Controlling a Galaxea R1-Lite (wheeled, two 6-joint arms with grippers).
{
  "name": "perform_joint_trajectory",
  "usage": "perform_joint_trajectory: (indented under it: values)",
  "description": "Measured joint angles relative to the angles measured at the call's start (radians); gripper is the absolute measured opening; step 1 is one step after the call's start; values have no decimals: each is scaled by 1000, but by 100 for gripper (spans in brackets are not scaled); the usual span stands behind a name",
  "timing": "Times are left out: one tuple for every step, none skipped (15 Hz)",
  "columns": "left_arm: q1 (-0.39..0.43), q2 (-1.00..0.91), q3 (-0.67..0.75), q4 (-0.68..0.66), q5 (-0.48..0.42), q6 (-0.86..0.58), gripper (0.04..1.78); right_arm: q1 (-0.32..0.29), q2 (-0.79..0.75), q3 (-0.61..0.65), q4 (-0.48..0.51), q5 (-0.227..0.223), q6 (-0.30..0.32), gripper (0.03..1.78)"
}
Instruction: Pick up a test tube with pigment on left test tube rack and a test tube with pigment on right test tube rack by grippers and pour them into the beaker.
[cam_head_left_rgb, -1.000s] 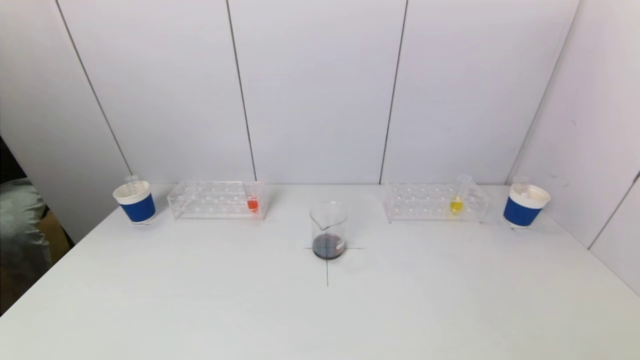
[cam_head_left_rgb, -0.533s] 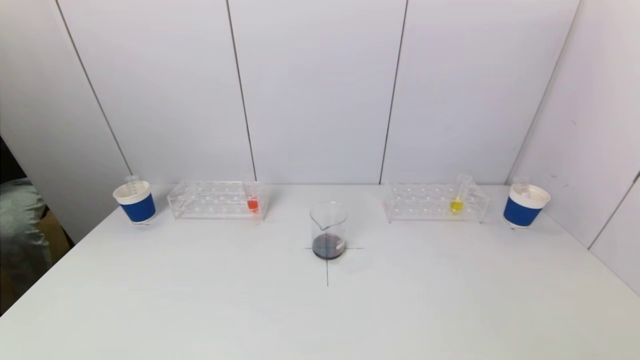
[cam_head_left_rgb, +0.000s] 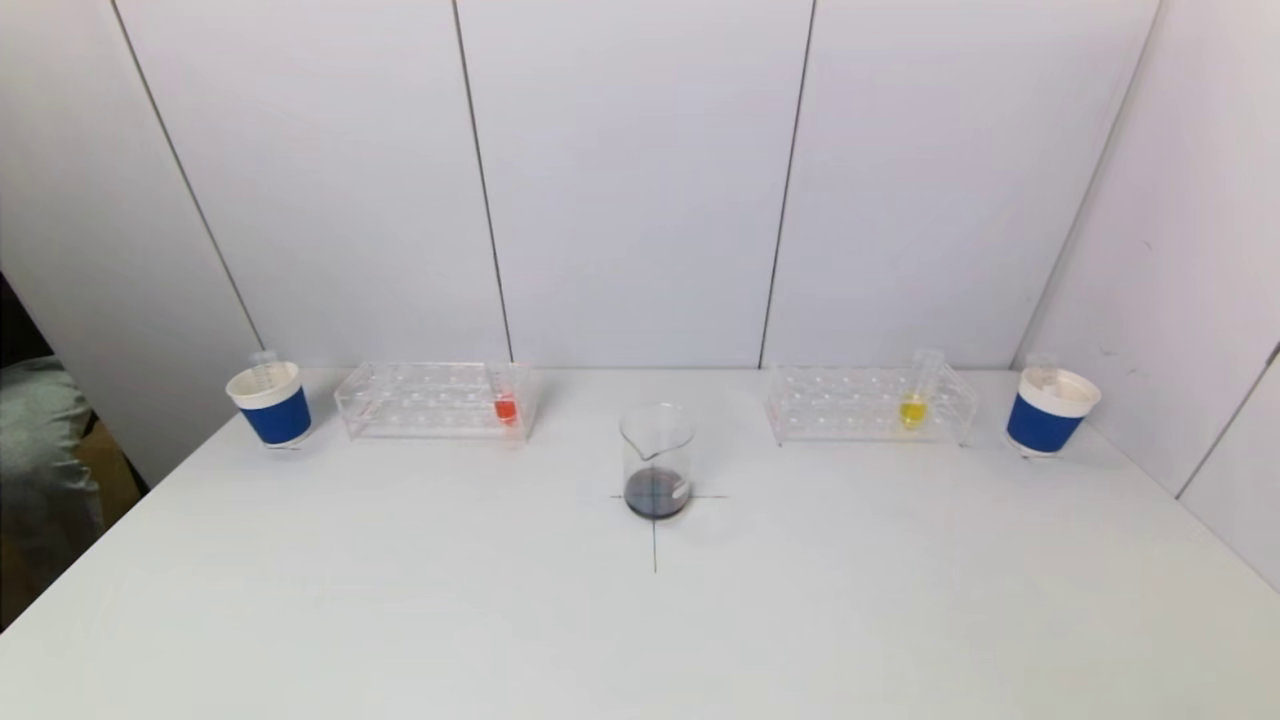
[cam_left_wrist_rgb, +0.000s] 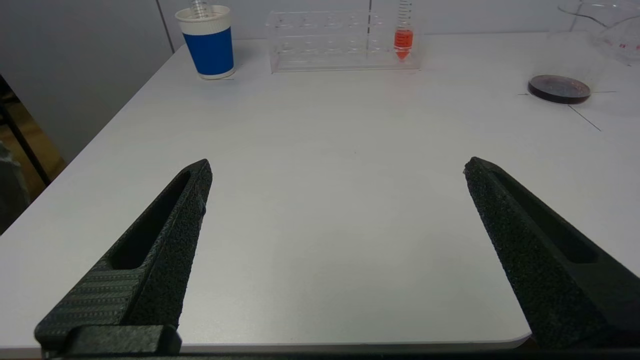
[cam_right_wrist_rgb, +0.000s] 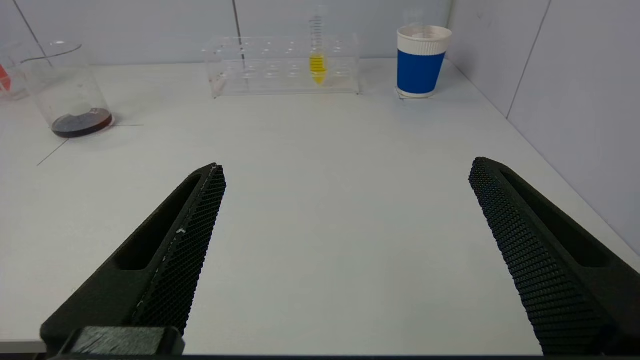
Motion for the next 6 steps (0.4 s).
perform_joint_trajectory:
  values:
    - [0, 0, 0, 0, 0, 0, 176, 0, 0, 0, 0, 0, 2, 177]
    - [0, 0, 0, 0, 0, 0, 176, 0, 0, 0, 0, 0, -2, 177]
    - [0, 0, 0, 0, 0, 0, 176, 0, 0, 0, 0, 0, -4, 177]
    - [0, 0, 0, 0, 0, 0, 176, 0, 0, 0, 0, 0, 0, 177]
    - [0, 0, 0, 0, 0, 0, 176, 0, 0, 0, 0, 0, 1, 177]
    - [0, 0, 0, 0, 0, 0, 176, 0, 0, 0, 0, 0, 1, 177]
